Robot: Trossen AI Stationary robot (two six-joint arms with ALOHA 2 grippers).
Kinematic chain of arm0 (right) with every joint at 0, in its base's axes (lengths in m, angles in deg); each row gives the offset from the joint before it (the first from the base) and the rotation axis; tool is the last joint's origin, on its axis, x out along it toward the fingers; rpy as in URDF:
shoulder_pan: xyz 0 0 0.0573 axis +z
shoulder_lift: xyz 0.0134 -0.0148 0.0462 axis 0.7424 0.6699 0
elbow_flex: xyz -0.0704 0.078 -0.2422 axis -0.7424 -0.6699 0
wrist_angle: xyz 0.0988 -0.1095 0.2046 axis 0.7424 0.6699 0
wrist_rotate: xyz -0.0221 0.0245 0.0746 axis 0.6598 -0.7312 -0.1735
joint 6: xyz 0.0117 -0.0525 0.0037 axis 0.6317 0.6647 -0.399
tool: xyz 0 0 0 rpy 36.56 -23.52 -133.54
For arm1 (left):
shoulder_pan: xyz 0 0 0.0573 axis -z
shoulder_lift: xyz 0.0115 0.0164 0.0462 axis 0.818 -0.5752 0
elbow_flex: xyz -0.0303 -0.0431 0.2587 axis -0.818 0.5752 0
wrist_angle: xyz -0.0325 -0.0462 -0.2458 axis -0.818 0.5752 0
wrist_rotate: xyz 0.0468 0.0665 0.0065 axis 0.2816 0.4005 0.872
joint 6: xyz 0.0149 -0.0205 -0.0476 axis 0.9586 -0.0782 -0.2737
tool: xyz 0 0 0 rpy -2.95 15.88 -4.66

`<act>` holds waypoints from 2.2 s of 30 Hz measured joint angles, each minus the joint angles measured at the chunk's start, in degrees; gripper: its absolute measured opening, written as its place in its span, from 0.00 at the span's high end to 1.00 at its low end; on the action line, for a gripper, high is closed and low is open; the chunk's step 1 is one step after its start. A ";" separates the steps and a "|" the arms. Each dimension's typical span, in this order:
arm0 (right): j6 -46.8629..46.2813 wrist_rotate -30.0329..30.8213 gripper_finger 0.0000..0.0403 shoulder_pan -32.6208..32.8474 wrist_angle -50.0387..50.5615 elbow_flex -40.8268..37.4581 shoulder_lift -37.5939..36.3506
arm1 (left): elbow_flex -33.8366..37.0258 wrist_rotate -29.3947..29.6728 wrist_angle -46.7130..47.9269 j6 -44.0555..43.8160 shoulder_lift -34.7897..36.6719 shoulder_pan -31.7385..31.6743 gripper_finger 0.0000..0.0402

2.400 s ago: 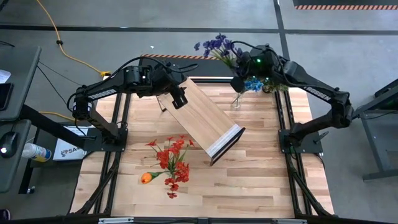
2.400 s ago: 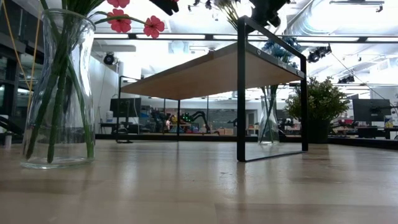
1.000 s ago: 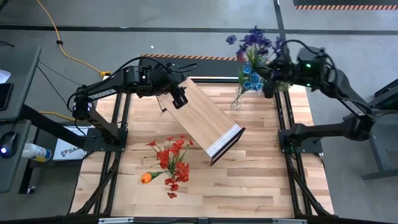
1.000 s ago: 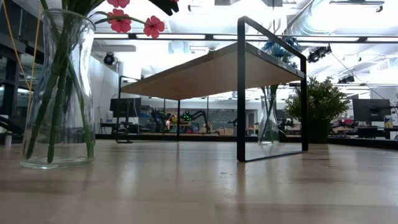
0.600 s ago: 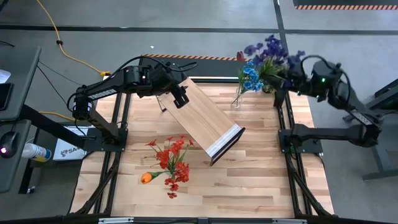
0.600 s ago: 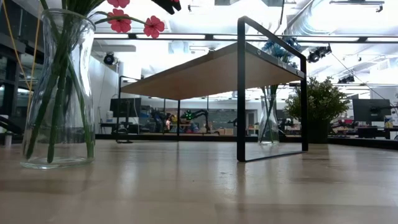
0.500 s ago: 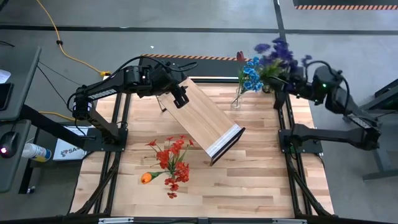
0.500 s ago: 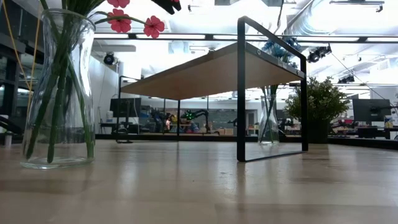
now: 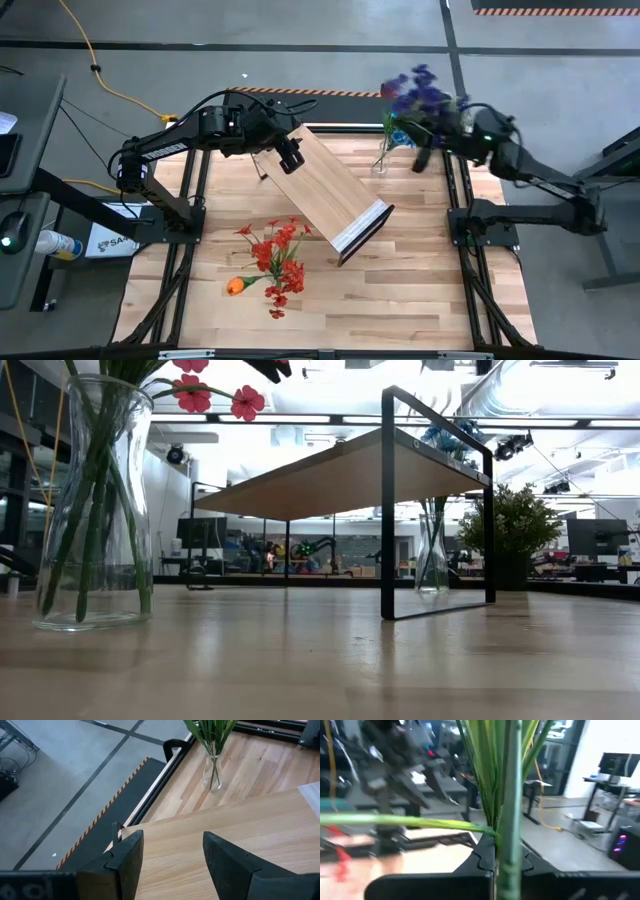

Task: Pick and place flowers into a vace then onto a shelf
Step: Put the violet flowers into the top transparent vase

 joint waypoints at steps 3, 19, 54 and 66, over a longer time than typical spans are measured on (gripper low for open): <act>3.15 0.53 1.00 -0.06 -2.02 0.51 3.46 | 0.01 0.02 -0.02 -0.02 0.00 0.00 0.41; 10.25 5.10 1.00 -6.75 7.33 5.96 7.77 | 0.00 0.02 0.00 0.17 0.00 0.00 0.41; 8.90 -3.97 1.00 -12.58 19.77 10.19 14.29 | 0.02 0.55 -1.68 0.22 0.00 -0.02 0.41; 8.63 -4.79 1.00 -12.24 23.56 13.39 22.67 | 0.02 0.52 -1.66 0.22 0.00 0.00 0.41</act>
